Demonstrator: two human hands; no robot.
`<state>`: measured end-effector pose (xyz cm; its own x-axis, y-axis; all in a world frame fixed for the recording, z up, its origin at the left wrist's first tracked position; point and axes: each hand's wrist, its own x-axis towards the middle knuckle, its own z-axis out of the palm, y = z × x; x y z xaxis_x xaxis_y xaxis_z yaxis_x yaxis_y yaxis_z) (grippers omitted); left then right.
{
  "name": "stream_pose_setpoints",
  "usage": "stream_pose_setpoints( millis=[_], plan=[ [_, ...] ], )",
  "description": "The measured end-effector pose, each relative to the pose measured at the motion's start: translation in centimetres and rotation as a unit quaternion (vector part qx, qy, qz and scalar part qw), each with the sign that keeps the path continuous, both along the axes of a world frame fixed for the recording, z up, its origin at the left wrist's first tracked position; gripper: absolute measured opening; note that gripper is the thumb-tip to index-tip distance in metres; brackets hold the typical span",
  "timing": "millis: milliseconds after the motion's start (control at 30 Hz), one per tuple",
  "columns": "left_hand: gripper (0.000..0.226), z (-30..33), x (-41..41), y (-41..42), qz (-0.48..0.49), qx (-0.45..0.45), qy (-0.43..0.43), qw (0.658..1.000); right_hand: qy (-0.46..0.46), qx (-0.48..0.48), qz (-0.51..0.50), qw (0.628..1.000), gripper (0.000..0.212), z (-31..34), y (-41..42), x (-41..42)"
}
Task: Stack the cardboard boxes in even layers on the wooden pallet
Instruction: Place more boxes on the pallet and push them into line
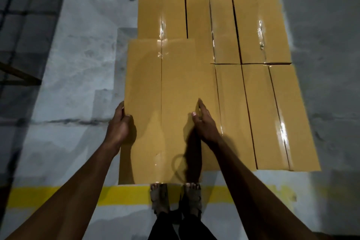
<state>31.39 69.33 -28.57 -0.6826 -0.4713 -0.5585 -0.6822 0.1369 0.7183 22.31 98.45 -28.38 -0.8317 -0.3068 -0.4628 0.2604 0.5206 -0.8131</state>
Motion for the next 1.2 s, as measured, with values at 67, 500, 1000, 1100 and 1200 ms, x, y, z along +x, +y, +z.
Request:
stream_pose_setpoints(
  millis=[67,500,1000,1100,1200],
  plan=[
    [0.057,-1.7,1.6,-0.2,-0.009,0.005,0.006,1.000,0.005,-0.015,0.003,1.000,0.070,-0.6,0.3,0.3],
    [0.050,-7.9,19.6,2.5,-0.021,0.081,-0.152,0.985,-0.042,-0.014,-0.098,0.994,0.075,-1.5,-0.5,3.0],
    [0.063,-16.2,20.8,5.3,-0.038,-0.122,0.001,0.992,-0.067,-0.054,-0.130,0.988,0.082,-3.0,0.0,6.1],
    [0.046,-16.5,20.6,5.6,-0.018,-0.112,-0.003,0.994,-0.062,-0.066,-0.123,0.988,0.081,-3.1,-0.2,6.3],
    [0.030,-17.3,21.0,5.3,-0.034,-0.155,-0.023,0.987,-0.054,-0.074,-0.115,0.989,0.076,-3.2,-0.5,6.5]
  ],
)
